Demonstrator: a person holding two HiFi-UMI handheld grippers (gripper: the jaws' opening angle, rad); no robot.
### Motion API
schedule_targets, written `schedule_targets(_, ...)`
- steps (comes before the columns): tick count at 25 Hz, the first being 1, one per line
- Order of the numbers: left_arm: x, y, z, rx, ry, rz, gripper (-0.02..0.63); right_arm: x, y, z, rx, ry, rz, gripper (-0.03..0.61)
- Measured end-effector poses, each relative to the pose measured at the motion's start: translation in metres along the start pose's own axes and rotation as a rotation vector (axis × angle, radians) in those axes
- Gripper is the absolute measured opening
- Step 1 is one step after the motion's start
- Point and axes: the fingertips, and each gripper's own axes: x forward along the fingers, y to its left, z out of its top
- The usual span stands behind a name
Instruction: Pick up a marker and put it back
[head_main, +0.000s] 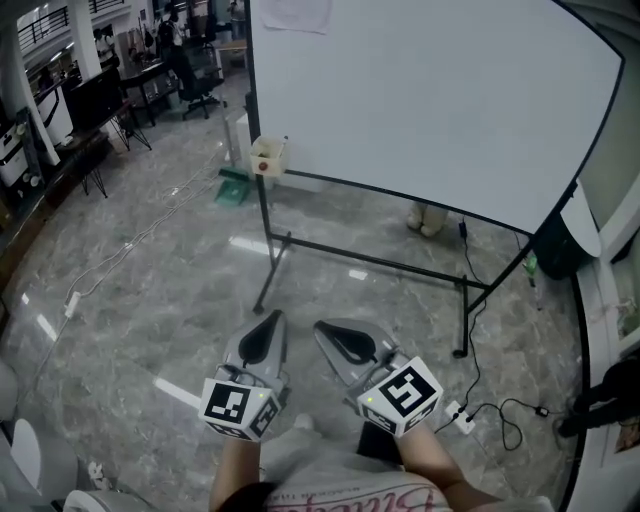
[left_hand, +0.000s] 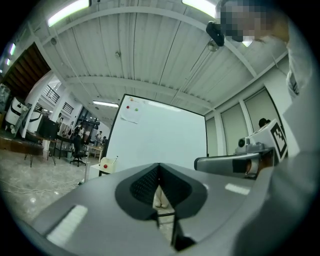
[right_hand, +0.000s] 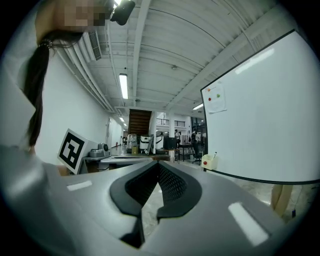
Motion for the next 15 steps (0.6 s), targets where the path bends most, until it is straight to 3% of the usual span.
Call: schedule_targets(15,0.082,0.076,-0.010,0.005,0.051,-0.019,0.000,0.091,-0.079,-0.006,0.066,0.011,-0.037,0.002)
